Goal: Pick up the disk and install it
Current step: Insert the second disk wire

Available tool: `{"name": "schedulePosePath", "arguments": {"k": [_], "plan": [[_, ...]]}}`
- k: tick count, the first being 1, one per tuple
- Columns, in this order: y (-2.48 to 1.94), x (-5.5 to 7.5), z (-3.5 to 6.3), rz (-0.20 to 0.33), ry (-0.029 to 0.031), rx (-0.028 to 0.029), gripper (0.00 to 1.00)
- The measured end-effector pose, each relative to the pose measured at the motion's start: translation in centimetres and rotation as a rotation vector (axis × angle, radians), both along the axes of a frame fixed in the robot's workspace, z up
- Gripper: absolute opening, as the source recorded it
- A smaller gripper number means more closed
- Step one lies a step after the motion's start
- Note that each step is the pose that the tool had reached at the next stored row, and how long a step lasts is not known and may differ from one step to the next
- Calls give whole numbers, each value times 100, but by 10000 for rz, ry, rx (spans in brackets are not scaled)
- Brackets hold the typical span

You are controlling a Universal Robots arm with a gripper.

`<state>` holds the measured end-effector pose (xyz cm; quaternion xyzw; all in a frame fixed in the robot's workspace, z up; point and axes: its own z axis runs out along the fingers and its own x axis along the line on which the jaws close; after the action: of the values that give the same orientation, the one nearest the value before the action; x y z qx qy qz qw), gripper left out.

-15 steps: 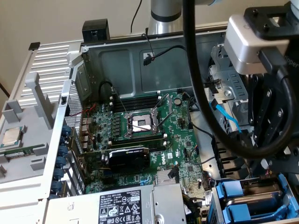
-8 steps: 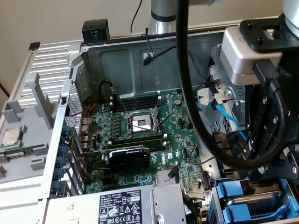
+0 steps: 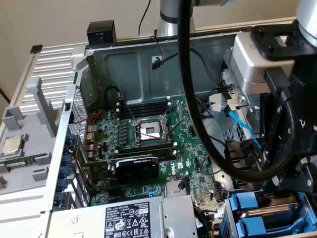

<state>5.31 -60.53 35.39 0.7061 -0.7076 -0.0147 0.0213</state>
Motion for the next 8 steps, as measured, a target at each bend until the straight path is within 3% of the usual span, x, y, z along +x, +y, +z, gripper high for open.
{"name": "schedulePosePath", "arguments": {"k": [8], "plan": [[0,-4,-13,-187,-15,8,16]]}}
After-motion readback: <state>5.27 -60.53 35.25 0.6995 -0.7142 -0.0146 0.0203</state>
